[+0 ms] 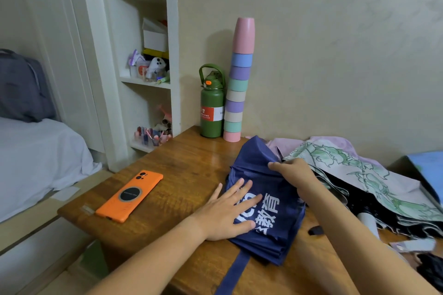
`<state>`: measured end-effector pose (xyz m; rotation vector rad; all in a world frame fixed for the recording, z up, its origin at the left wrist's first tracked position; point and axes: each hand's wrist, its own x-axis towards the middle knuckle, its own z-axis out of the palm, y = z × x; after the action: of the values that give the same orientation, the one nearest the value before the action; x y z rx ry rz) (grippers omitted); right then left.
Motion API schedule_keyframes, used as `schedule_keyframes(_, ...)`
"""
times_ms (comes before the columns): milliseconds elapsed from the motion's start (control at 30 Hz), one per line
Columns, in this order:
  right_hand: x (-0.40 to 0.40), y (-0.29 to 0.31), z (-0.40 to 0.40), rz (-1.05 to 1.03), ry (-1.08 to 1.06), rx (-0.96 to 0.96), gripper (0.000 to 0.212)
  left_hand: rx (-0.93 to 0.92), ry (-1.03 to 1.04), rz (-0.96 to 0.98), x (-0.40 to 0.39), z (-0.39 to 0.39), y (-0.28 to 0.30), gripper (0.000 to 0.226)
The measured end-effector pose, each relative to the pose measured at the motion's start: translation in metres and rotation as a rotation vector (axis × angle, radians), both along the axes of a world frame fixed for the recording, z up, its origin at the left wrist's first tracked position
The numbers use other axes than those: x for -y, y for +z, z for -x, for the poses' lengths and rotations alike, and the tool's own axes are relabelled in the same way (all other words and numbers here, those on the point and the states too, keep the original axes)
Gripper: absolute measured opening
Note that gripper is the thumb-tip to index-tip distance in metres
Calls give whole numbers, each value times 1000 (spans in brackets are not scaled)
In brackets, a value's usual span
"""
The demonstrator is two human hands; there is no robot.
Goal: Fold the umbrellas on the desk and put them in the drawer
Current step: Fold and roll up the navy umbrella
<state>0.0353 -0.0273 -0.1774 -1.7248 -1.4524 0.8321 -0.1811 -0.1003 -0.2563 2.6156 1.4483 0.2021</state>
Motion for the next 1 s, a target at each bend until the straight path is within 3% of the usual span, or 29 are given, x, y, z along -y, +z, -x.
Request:
schedule_keyframes(133, 19, 8, 0, 103, 181, 148, 26, 6, 7, 7, 0, 0, -1, 67)
schedule_keyframes(233, 24, 8, 0, 67, 207, 250, 26, 10, 9, 9, 1, 0, 0, 67)
schedule_keyframes(333, 27, 9, 4, -46, 107, 636, 28, 6, 7, 5, 1, -1, 0, 66)
schedule_keyframes(400, 30, 11, 9, -187, 58, 755, 27, 3, 8, 5, 1, -1, 0, 66)
schedule_keyframes(467, 34, 12, 11, -249, 123, 607, 26, 1, 6, 1, 0, -1, 0, 66)
schedule_keyframes(567, 40, 11, 11, -236, 192, 219, 40, -12, 1, 0, 0, 0, 1, 66)
schedule_keyframes(633, 42, 7, 10, -249, 176, -131, 39, -25, 8, -5, 0, 0, 0, 66)
schedule_keyframes(733, 41, 6, 3, -161, 210, -663, 68, -22, 12, -5, 1, -1, 1, 66)
schedule_keyframes(800, 45, 5, -6, -208, 243, -691, 61, -2, 1, -11, 1, -1, 0, 65)
schedule_keyframes(900, 65, 4, -16, -402, 311, -483, 20, 21, -10, -17, -1, 0, -1, 67)
schedule_keyframes(1000, 87, -12, -20, -451, 419, -349, 16, 57, -6, -30, -1, 1, -1, 67)
